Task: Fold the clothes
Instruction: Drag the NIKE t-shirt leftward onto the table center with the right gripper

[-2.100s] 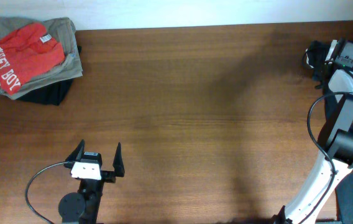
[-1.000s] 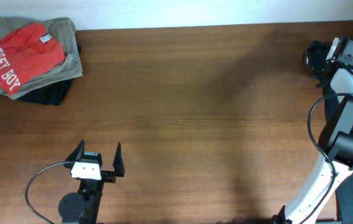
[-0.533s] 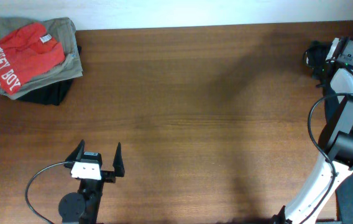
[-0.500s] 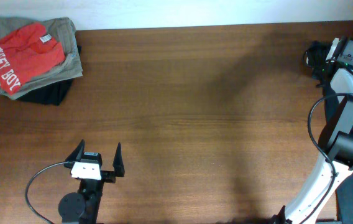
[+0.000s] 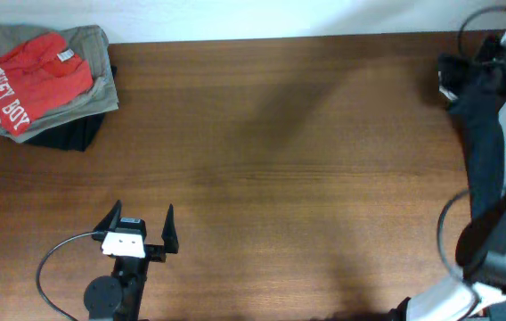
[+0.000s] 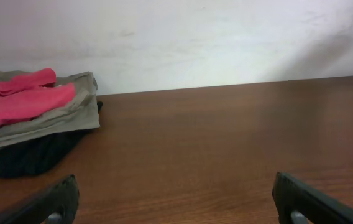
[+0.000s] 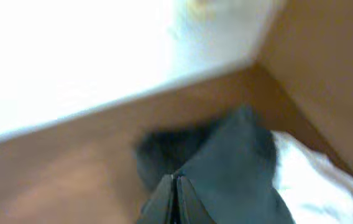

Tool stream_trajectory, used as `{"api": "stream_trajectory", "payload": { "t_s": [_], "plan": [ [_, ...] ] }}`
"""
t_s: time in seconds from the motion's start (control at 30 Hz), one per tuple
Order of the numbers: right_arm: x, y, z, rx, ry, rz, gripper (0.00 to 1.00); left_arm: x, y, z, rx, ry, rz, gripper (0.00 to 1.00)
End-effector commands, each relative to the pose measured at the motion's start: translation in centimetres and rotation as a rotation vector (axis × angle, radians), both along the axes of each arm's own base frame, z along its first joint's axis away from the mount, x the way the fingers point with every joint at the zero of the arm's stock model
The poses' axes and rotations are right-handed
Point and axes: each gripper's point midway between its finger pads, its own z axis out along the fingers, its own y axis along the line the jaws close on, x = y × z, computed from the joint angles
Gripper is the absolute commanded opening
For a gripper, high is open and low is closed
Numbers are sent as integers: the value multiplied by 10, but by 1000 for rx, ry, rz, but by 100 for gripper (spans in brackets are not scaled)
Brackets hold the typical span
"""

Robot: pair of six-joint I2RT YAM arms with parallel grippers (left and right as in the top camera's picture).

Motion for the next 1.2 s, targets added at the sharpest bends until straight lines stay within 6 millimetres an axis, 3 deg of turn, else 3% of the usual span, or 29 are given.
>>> {"api": "stream_trajectory", "payload": {
  "t_s": [0.0, 0.07, 0.17, 0.3, 0.4, 0.47, 0.5, 0.57, 0.63, 0.7, 0.73, 0.77, 0.83, 0.93, 1.1, 1.17],
  "plan": [
    [14, 114, 65, 108, -164, 300, 4, 0, -2, -2, 14, 0, -14, 99],
    [21, 190, 77, 186, -205, 461, 4, 0, -2, -2, 14, 0, -14, 99],
    [22, 282, 70, 266, -191, 604, 4, 0, -2, -2, 14, 0, -14, 99],
    [-2, 459, 32, 351, -124, 890, 4, 0, -2, -2, 14, 0, -14, 99],
    [-39, 555, -2, 410, -51, 1031, 4, 0, -2, -2, 14, 0, -14, 99],
    [-70, 604, -22, 411, -2, 1116, 4, 0, -2, -2, 14, 0, -14, 99],
    [-80, 616, -23, 412, 6, 1141, 4, 0, -2, -2, 14, 0, -14, 99],
    [-102, 638, -22, 413, 14, 1192, 18, 0, -2, -2, 14, 0, -14, 99],
    [-106, 641, -17, 411, 5, 1204, 26, 0, -2, -2, 14, 0, -14, 99],
    [-98, 629, -12, 409, -2, 1179, 33, 0, -2, -2, 14, 0, -14, 99],
    [-92, 621, -11, 408, 0, 1161, 47, 0, -2, -2, 14, 0, -14, 99],
    [-83, 607, -12, 405, 11, 1131, 70, 0, -2, -2, 14, 0, -14, 99],
    [-61, 572, -19, 400, 44, 1053, 74, 0, -2, -2, 14, 0, -14, 99],
    [-23, 494, -41, 399, 118, 887, 99, 0, -2, -2, 14, 0, -14, 99],
    [18, 364, -60, 415, 166, 630, 99, 0, -2, -2, 14, 0, -14, 99],
    [28, 293, -67, 430, 178, 496, 99, 0, -2, -2, 14, 0, -14, 99]
  ]
}}
